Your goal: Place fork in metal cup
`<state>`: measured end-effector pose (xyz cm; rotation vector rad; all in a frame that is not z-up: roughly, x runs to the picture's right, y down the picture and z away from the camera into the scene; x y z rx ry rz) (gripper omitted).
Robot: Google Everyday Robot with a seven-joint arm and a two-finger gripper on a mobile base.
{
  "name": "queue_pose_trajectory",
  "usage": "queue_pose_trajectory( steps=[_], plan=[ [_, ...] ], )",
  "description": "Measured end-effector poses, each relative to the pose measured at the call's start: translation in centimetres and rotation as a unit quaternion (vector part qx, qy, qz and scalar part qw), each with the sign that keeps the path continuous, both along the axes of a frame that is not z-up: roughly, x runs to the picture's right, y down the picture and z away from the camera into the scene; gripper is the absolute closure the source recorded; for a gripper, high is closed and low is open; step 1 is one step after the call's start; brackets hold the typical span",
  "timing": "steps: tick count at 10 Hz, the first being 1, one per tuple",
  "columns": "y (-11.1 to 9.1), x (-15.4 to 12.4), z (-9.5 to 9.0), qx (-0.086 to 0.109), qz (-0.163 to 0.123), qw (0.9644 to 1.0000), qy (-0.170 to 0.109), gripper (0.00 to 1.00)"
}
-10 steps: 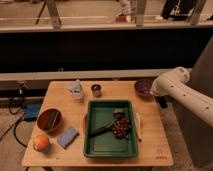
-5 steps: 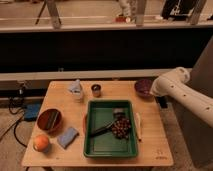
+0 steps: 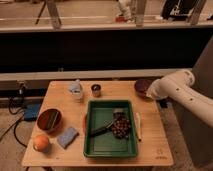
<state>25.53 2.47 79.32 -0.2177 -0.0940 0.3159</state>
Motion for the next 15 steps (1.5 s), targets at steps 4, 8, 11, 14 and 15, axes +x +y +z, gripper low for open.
queue_pose_trajectory(
  steps=[4,8,11,14,15],
  plan=[
    [-1.3,0.0,0.2,0.026,-0.032,0.9991,0.010,0.20],
    [-0.4,2.5,1.8,0.036,-0.064,0.9956,0.058,0.20],
    [-0.2,3.8,3.7,0.032,-0.085,0.9936,0.067,0.20],
    [0.6,4.7,6.0,0.039,-0.111,0.9918,0.049,0.20],
    [0.5,4.7,6.6,0.045,-0.120,0.9910,0.039,0.20]
  ],
)
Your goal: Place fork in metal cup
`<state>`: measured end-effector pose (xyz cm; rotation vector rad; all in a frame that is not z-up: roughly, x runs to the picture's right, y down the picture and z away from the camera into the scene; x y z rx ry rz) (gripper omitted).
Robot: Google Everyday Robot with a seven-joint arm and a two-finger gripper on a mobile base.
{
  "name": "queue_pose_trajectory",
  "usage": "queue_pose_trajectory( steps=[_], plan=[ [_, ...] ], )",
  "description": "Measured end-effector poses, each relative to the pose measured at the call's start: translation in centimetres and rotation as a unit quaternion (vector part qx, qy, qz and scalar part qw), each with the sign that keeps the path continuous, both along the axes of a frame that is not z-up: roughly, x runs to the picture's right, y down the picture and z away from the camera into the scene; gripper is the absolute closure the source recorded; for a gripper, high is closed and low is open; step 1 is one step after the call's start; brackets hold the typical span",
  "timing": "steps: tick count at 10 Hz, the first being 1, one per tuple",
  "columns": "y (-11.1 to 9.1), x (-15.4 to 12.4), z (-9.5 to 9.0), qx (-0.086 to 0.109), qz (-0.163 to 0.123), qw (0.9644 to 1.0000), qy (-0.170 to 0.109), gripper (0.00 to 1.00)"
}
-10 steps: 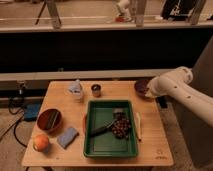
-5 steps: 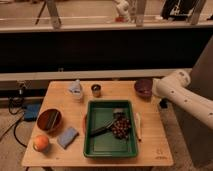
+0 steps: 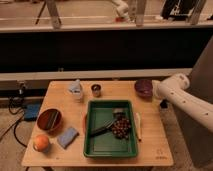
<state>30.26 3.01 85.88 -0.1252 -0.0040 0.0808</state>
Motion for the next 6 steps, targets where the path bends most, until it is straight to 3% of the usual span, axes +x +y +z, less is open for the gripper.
queue_pose_trajectory(
  steps=[6],
  plan=[
    [-0.4,2.3,2.8,0.017,-0.038,0.9986,-0.033,0.20]
  ],
)
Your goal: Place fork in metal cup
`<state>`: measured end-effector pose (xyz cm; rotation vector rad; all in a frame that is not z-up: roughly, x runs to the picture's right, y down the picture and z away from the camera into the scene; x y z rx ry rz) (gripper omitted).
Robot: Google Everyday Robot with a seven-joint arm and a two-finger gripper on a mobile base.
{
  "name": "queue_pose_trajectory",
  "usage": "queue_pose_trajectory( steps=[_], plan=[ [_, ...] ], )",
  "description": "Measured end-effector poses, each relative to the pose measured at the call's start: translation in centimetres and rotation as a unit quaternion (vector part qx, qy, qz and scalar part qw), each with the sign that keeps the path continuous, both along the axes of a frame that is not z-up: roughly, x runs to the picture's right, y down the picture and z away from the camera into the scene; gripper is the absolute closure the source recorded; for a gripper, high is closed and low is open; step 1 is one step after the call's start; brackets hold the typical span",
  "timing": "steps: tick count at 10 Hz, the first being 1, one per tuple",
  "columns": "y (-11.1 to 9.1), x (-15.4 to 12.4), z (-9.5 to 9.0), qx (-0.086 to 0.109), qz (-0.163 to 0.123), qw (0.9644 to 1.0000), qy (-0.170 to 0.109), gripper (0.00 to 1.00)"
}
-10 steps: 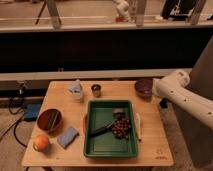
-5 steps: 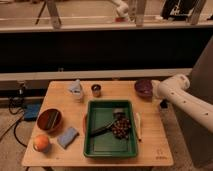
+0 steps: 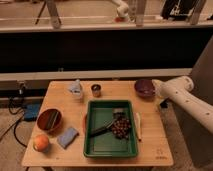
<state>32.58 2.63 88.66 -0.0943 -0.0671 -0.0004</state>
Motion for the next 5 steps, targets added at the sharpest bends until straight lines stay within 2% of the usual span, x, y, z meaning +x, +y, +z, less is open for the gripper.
queue_pose_trajectory(
  steps=[5],
  plan=[
    [-1.5,1.9,2.6,0.010,-0.026,0.9995,0.013,0.20]
  ],
)
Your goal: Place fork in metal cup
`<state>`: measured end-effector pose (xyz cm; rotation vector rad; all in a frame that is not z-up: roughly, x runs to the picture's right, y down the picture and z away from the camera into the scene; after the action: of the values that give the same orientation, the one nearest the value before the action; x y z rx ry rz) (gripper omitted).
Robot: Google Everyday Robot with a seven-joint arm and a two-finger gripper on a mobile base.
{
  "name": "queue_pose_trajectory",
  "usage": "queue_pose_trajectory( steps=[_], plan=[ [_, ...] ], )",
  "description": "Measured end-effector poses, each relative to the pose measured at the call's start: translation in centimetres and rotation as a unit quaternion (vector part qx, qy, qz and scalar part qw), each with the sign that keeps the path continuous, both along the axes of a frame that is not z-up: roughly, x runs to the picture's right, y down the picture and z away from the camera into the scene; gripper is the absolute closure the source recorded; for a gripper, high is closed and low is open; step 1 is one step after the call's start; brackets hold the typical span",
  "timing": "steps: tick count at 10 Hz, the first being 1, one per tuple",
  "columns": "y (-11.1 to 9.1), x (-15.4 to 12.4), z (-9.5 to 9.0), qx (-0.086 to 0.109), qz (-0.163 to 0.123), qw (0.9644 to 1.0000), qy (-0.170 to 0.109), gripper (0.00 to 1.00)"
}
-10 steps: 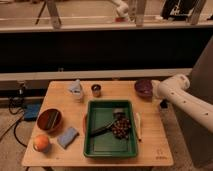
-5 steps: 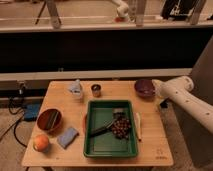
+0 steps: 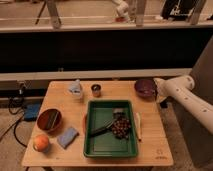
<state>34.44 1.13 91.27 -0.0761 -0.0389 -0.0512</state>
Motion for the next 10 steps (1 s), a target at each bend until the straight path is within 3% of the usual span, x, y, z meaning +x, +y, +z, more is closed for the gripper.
queue_pose_trajectory(
  steps=[3,5,7,10],
  plan=[
    [-0.3,0.3,0.9,0.003,-0.014,0.9998,0.011,0.21],
    [-0.4,0.5,1.1,0.004,-0.020,0.9997,0.016,0.33],
    [-0.5,0.5,1.2,0.004,-0.026,0.9995,0.019,0.35],
    [-0.5,1.0,1.0,0.003,-0.033,0.9991,0.027,0.47]
  ],
)
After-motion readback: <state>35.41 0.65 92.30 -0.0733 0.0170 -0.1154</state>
